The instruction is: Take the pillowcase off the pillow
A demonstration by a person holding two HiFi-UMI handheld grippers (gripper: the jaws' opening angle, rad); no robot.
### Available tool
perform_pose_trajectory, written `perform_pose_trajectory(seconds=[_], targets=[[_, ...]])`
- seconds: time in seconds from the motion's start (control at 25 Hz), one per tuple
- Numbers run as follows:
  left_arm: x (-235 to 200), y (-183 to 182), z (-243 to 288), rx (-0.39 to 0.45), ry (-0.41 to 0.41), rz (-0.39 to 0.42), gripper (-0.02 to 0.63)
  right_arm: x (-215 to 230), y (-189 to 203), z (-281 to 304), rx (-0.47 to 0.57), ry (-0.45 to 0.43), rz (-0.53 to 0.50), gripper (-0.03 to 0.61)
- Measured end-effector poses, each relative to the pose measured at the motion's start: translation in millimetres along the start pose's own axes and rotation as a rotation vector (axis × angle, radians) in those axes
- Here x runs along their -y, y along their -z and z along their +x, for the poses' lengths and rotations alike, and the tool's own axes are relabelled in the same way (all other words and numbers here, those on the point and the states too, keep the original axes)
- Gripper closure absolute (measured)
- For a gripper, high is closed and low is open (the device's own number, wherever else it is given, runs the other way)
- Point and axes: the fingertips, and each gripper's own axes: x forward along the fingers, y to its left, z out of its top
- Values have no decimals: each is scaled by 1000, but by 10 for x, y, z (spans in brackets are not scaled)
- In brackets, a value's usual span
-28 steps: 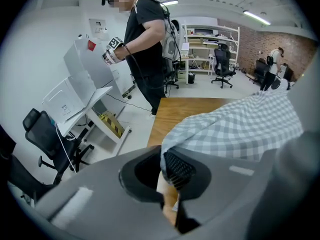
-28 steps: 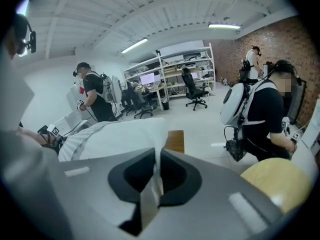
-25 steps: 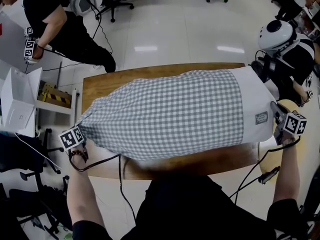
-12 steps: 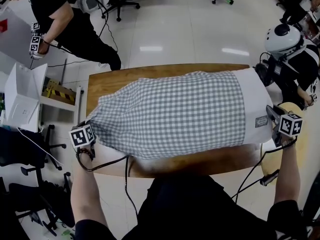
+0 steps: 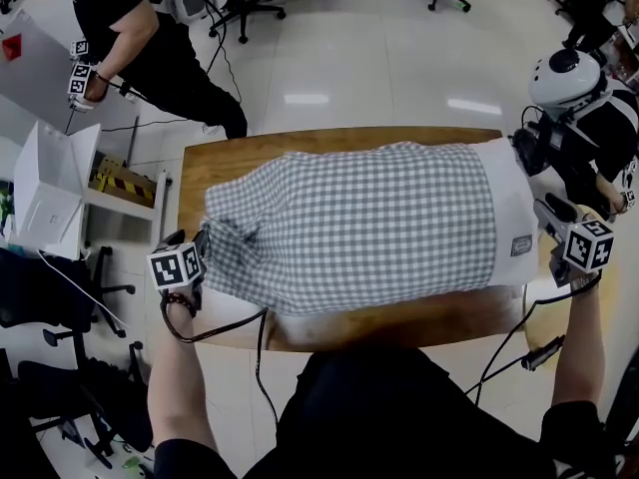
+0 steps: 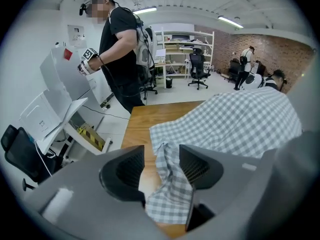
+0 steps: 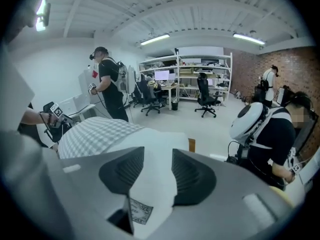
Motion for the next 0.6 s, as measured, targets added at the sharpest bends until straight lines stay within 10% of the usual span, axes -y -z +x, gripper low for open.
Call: perform_pose_trajectory(seconds=[0.44, 0.6], targets=[[1062, -177, -150, 22, 251, 44, 342, -742, -62, 164, -87, -153, -119, 373], [1521, -76, -55, -14, 313, 352, 322, -832, 36, 214, -148, -136, -412, 371]])
